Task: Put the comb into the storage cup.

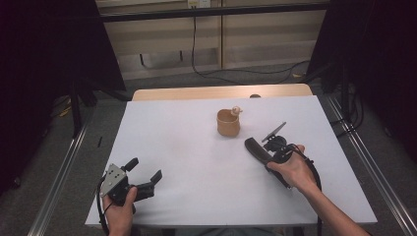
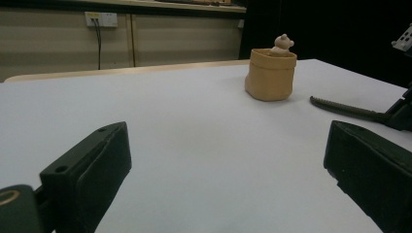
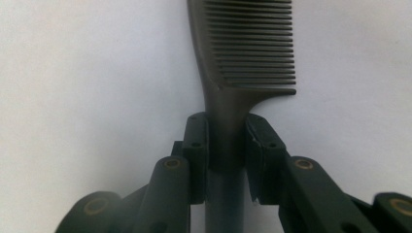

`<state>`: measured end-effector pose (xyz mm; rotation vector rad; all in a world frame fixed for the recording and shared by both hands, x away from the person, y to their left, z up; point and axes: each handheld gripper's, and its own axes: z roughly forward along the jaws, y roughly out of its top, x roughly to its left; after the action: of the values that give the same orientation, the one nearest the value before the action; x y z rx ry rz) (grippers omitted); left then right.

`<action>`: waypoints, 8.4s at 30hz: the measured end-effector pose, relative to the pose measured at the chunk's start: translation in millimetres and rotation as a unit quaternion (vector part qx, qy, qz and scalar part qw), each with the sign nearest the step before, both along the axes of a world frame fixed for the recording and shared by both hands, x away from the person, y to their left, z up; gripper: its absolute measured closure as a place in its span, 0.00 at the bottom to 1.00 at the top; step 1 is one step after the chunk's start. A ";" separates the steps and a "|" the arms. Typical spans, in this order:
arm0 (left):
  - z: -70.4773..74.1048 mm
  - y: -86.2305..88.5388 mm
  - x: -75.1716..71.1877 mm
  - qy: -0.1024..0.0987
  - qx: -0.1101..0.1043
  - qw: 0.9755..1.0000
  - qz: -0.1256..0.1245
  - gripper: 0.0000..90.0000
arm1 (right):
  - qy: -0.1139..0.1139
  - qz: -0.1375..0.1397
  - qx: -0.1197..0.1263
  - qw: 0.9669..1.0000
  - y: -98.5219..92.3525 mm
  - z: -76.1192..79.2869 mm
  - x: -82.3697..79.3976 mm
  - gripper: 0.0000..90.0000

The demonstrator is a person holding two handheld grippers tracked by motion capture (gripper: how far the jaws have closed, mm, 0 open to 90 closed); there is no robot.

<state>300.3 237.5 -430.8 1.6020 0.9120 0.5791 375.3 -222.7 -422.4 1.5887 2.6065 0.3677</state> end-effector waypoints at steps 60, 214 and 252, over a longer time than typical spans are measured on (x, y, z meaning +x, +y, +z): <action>0.1 0.8 0.0 -0.002 -0.002 1.000 -0.002 0.04 | -0.265 -0.017 0.250 0.931 -40.7 20.2 -29.2 0.81; -0.2 -0.1 -0.8 -0.003 -0.002 1.000 -0.010 0.03 | -0.439 0.056 0.322 0.837 47.5 76.0 104.5 0.81; -0.7 0.9 -0.4 0.002 -0.005 1.000 -0.014 0.03 | -0.430 0.056 0.299 0.850 65.4 46.5 125.3 0.81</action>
<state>299.9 238.4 -431.5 1.6051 0.8921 0.5517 500.6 -157.3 -375.8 0.9616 1.9206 1.5909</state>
